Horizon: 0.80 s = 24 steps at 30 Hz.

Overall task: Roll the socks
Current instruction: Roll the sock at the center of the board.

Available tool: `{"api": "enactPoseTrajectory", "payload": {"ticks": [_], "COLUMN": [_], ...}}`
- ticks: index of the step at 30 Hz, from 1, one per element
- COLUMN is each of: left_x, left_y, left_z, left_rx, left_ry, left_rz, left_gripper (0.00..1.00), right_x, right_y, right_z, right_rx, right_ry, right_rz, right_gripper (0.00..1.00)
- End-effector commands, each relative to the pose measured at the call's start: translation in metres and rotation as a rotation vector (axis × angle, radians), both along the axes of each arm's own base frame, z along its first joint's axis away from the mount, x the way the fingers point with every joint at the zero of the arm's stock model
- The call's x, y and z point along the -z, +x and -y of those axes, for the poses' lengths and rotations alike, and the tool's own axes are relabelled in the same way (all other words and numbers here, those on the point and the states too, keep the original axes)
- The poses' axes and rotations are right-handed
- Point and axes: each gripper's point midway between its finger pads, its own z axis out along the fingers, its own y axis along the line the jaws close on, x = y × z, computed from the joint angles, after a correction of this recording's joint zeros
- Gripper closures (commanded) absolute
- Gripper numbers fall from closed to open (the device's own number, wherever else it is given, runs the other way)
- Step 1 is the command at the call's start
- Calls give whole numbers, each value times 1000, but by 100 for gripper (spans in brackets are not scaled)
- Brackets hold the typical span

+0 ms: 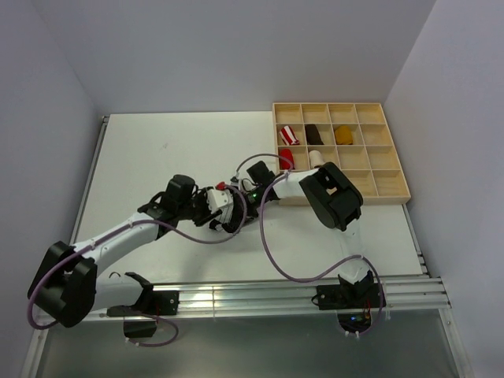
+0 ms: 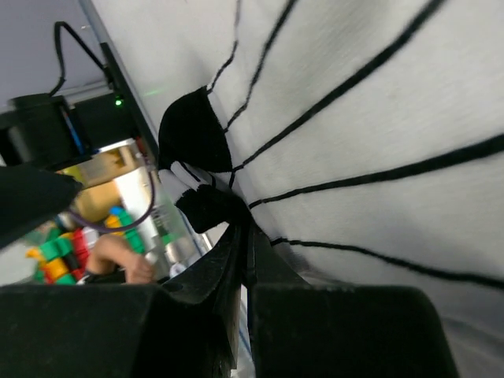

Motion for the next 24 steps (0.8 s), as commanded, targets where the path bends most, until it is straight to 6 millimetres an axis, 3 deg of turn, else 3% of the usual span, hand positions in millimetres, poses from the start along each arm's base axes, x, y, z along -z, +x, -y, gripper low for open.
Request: {"api": "enactPoseTrajectory", "payload": {"ticks": [1, 10, 17, 24], "left_x": [-20, 15, 29, 35], "left_y": [-3, -47, -61, -61], "left_z": [12, 18, 24, 36], "left_rx": [64, 220, 273, 296], "left_ry": [2, 96, 124, 120], "left_rz": [183, 166, 185, 226], "left_gripper": [54, 52, 53, 52], "right_x": [17, 15, 10, 11], "right_y": [-6, -5, -1, -1], "right_z": [11, 10, 11, 16], "right_rx": [21, 29, 22, 17], "right_ry": [-77, -91, -104, -116], "right_rz": [-102, -148, -152, -162], "right_gripper": [100, 100, 100, 100]}}
